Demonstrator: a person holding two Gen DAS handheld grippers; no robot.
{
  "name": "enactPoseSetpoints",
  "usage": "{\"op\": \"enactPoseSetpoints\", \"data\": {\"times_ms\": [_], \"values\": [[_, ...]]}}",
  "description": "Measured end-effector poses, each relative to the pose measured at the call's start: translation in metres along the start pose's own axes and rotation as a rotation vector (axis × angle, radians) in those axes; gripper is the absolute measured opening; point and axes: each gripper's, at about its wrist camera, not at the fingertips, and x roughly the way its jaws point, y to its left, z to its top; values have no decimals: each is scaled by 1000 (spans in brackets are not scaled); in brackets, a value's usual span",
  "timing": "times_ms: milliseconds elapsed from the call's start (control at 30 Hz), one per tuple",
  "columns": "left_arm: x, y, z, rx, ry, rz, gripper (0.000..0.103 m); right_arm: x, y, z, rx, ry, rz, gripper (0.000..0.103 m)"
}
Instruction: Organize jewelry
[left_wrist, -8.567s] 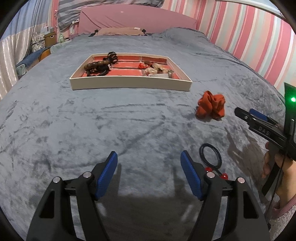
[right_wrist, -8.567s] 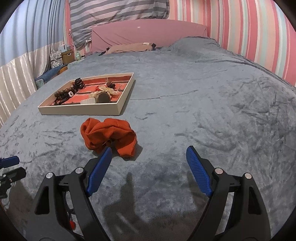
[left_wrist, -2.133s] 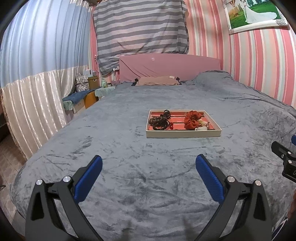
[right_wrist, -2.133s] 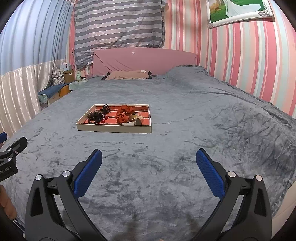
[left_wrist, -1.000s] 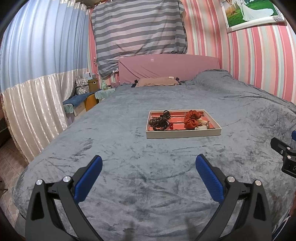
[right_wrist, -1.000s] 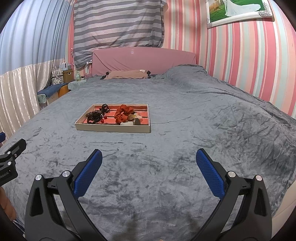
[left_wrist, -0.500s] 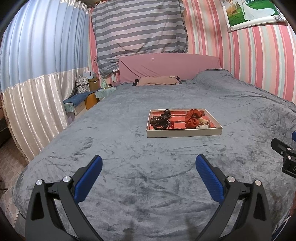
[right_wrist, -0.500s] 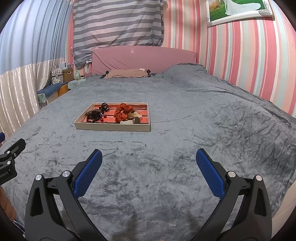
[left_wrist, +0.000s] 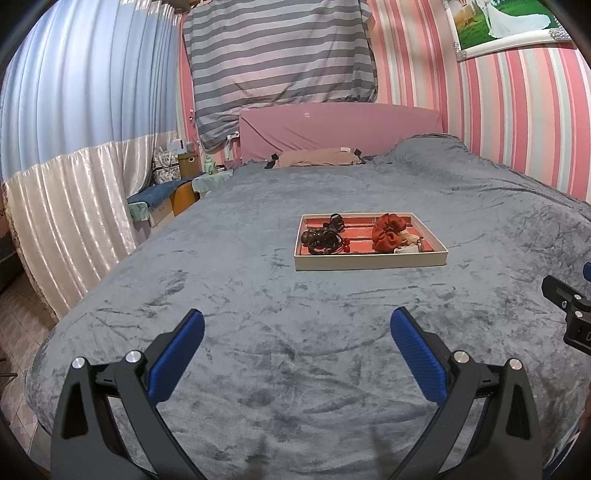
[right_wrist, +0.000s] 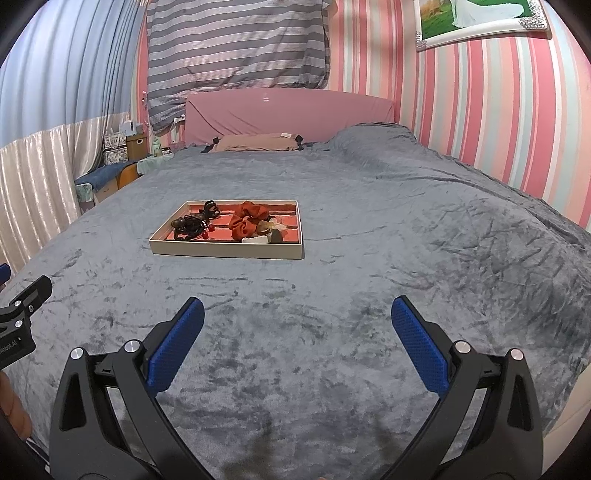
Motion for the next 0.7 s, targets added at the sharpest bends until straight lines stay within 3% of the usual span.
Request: {"op": "enactPoseSetpoints", "data": {"times_ms": [700], "values": [[5,4,1,-6,1,6,98,6,4,2,-4,10,3,99]]}}
